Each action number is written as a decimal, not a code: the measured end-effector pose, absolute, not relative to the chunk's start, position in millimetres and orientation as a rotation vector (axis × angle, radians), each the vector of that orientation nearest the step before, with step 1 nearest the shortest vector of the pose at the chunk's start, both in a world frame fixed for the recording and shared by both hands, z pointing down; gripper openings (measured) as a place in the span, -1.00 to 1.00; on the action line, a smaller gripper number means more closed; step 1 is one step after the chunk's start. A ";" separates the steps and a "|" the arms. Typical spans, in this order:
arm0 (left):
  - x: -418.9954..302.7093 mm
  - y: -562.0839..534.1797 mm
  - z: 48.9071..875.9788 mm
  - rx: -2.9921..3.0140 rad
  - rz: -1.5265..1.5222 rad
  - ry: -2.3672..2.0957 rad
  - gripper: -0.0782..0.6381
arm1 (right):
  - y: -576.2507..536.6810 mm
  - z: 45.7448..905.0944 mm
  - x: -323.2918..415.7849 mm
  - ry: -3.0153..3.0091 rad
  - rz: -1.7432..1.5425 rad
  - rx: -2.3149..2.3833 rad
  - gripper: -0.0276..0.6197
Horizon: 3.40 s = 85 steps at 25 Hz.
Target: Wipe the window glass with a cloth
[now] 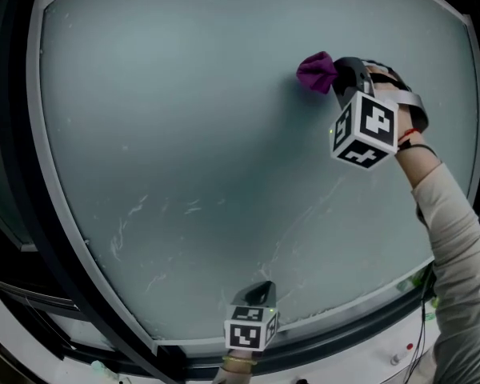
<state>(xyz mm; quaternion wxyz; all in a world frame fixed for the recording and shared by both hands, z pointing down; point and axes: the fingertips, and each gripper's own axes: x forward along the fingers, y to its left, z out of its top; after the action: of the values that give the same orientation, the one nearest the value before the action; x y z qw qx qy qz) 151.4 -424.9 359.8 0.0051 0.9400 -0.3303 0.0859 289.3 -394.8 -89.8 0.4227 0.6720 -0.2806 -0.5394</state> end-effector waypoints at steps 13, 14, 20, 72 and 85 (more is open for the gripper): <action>138.6 -434.1 362.3 2.926 0.274 -1.067 -0.77 | -426.5 -103.2 311.6 -0.631 -1.280 1.707 -0.73; 137.6 -434.7 361.4 2.925 0.271 -1.071 -0.77 | -427.0 -101.2 311.1 -0.633 -1.279 1.704 -0.73; 134.6 -432.4 361.2 2.925 0.271 -1.069 -0.77 | -432.8 -66.1 309.1 -0.666 -1.261 1.658 -0.73; 115.7 -418.1 380.2 2.878 0.265 -1.096 -0.77 | -444.7 347.8 287.5 -1.051 -0.990 1.291 -0.73; 105.5 -417.4 381.5 2.878 0.256 -1.120 -0.77 | -430.1 344.8 270.9 -1.292 -0.896 1.551 -0.73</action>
<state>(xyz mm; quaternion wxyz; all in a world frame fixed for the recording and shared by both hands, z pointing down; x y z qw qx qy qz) 105.5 -417.4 381.5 0.0216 0.9285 -0.3613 0.0827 270.9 -430.1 344.8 0.4495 0.6273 -0.5226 -0.3624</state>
